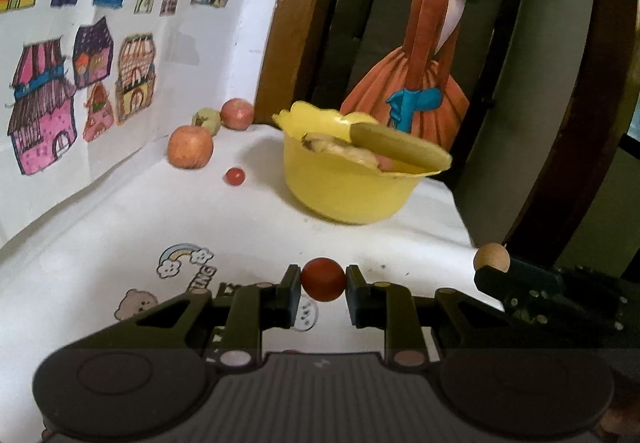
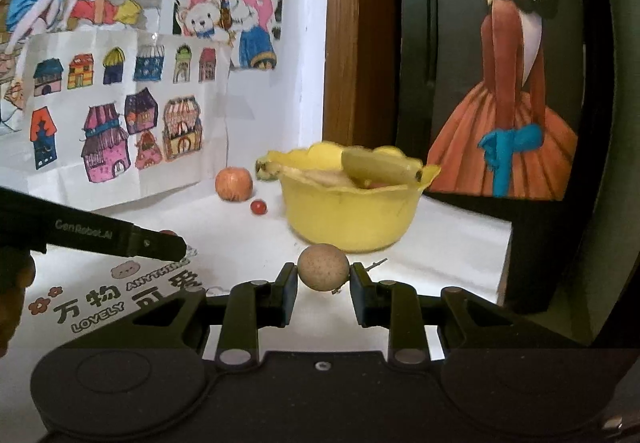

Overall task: Organize fruits
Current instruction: 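Lift the tomato and kiwi and carry both over the yellow bowl, then lower tomato and kiwi into the yellow bowl and open both tools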

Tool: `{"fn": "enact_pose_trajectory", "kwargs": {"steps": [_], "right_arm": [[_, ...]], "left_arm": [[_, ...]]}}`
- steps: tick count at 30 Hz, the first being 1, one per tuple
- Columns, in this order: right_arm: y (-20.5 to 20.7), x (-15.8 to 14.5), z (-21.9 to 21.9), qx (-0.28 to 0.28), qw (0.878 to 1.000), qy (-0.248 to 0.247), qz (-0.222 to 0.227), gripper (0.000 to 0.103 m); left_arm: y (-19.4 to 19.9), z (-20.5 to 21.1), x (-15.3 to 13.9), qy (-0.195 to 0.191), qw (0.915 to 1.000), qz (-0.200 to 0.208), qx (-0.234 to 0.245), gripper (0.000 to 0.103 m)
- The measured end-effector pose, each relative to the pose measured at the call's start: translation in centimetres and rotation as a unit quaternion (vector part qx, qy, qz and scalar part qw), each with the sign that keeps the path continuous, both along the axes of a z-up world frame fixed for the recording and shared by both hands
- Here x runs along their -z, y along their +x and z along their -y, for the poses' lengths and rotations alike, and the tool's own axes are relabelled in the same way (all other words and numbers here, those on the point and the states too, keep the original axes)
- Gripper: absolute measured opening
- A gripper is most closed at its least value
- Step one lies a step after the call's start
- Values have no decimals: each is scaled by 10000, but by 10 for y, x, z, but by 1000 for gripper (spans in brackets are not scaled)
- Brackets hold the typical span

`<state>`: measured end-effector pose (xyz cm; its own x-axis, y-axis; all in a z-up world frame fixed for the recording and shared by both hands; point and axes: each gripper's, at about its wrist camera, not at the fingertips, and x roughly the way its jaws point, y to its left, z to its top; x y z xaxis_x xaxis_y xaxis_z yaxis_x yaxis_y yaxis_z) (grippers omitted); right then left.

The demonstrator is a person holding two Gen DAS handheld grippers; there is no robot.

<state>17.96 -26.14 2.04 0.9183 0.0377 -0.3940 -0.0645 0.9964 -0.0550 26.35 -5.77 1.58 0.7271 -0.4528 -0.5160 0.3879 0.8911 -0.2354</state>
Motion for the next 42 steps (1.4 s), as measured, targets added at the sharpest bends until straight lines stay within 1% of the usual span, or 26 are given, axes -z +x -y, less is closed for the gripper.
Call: {"fn": "enact_pose_trajectory", "kwargs": {"steps": [5,9,12,16,21,26,31,34,36,42], "right_arm": [[-2,-9,9,-2,9996,15,267,30],[2,-16,16,10,9989,79,454,30],[9,-20,20,7,9981,4,609,30],[28,-25,27,25,9973,-21,737,30],[64,-27,30,-81,9965,-150,815,30],[102,-23,27,-265,9955,-308,854,30],[131,-11,21,-382,9956,-403,752,30],[143,-3,20,-435,9958,-443,668,31],[146,1,18,-467,9949,-542,717,31],[149,7,10,-573,9926,-792,719,31]], "left_arm": [[-1,14,-17,-13,9998,200,-35,26],[8,27,-31,-34,9990,448,-77,26],[17,37,-36,-60,9979,638,-119,26],[41,49,-42,-190,9966,783,-157,26],[79,63,-48,-194,9949,977,-177,26],[121,76,-45,-120,9952,962,-147,26],[158,82,-32,-76,9971,738,-160,26],[171,85,-24,-28,9980,621,-123,26],[176,87,-20,-49,9983,571,-95,26],[182,89,-13,-20,9988,486,-108,27]]}}
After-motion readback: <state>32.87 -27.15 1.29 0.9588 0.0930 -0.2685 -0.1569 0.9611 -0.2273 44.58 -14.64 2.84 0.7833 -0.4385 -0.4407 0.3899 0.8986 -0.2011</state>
